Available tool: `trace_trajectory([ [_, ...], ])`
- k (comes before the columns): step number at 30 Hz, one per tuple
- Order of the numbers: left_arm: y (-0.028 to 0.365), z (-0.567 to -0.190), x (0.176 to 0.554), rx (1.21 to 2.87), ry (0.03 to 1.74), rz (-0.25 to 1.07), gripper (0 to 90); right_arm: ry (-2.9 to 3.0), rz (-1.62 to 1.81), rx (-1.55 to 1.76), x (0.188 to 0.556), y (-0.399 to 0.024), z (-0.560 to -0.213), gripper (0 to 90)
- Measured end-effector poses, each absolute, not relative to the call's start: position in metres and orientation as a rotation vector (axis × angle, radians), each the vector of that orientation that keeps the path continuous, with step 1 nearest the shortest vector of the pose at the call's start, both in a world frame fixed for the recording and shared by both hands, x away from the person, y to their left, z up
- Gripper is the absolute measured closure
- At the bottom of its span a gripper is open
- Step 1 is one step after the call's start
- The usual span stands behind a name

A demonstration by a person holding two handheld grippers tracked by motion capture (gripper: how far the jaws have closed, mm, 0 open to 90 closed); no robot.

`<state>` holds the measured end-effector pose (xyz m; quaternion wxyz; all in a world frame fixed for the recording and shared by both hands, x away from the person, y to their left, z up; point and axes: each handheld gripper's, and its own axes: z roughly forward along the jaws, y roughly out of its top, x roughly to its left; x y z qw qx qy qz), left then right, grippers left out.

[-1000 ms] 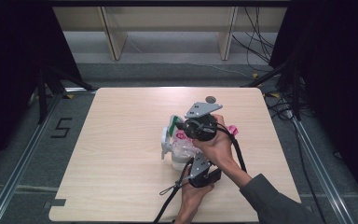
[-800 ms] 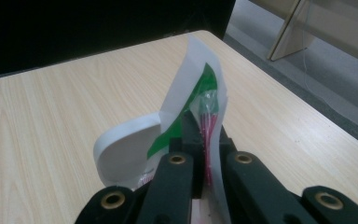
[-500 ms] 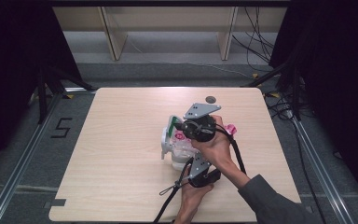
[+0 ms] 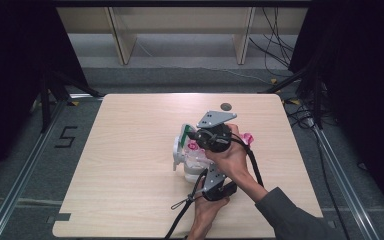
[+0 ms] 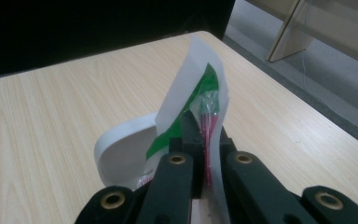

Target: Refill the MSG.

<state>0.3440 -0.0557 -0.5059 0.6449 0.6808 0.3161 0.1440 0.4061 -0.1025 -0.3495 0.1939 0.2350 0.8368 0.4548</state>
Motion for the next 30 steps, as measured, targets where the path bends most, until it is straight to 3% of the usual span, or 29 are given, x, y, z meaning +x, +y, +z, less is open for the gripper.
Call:
trace_trajectory([
  [30, -0.0557, -0.5052, 0.3424, 1.551, 0.732, 0.321, 71.5, 2.35, 1.263, 0.678, 0.4064, -0.1004, -0.3528, 90.0],
])
